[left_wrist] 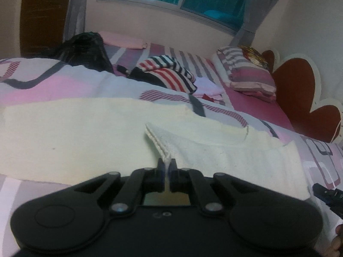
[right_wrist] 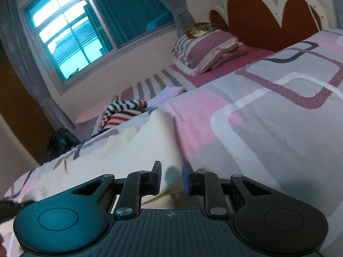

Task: Fold small clothes

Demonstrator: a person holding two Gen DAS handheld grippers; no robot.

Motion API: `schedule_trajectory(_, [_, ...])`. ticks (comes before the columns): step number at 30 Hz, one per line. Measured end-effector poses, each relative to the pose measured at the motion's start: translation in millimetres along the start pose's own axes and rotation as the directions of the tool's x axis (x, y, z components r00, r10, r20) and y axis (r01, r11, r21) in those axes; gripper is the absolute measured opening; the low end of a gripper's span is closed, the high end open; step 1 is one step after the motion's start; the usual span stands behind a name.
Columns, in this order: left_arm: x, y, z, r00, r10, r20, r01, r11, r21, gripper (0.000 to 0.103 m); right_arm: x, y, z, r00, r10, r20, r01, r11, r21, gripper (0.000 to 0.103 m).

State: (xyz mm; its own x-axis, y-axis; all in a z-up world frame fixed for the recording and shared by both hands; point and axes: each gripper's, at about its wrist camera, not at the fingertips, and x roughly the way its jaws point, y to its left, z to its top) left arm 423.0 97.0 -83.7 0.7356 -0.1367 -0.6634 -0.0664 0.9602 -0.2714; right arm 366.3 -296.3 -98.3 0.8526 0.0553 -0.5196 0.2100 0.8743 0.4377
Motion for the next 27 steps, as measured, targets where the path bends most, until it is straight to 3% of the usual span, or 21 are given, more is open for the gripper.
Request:
schedule_trajectory(6, [-1.5,15.4,-5.6,1.0,0.016,-0.009,-0.016,1.0,-0.015,0.002,-3.8,-13.9,9.5,1.0,-0.02,0.007,0.02,0.999,0.035,0.022])
schedule_trajectory(15, [1.3,27.4,-5.5,1.0,0.029,-0.002,-0.029,0.999,-0.034,0.002,-0.1,-4.8,3.0,0.999,0.028,-0.035,-0.029,0.999,-0.017,0.021])
schedule_trajectory(17, [0.9,28.6,-7.4,0.999,0.036,-0.004,-0.036,0.999,-0.026,0.002,2.4,-3.1,0.6,0.998,0.037,-0.046,-0.038,0.999,-0.028,0.007])
schedule_trajectory(22, [6.3,34.4,-11.9,0.999,0.042,-0.017,-0.042,0.999,-0.021,0.003,19.3,3.9,-9.7,0.992,0.02,-0.124,-0.033,0.994,-0.101,0.003])
schedule_trajectory(25, [3.1,33.2,-10.7,0.996,0.086,-0.001,-0.086,0.996,0.03,0.019,21.1,6.2,-6.9,0.991,0.012,-0.132,-0.03,0.99,-0.136,0.004])
schedule_trajectory(27, [-13.6,35.5,-7.7,0.984,0.16,0.078,-0.163,0.986,0.039,0.02,13.4,5.8,1.6,0.996,0.024,-0.088,-0.036,0.989,-0.144,0.004])
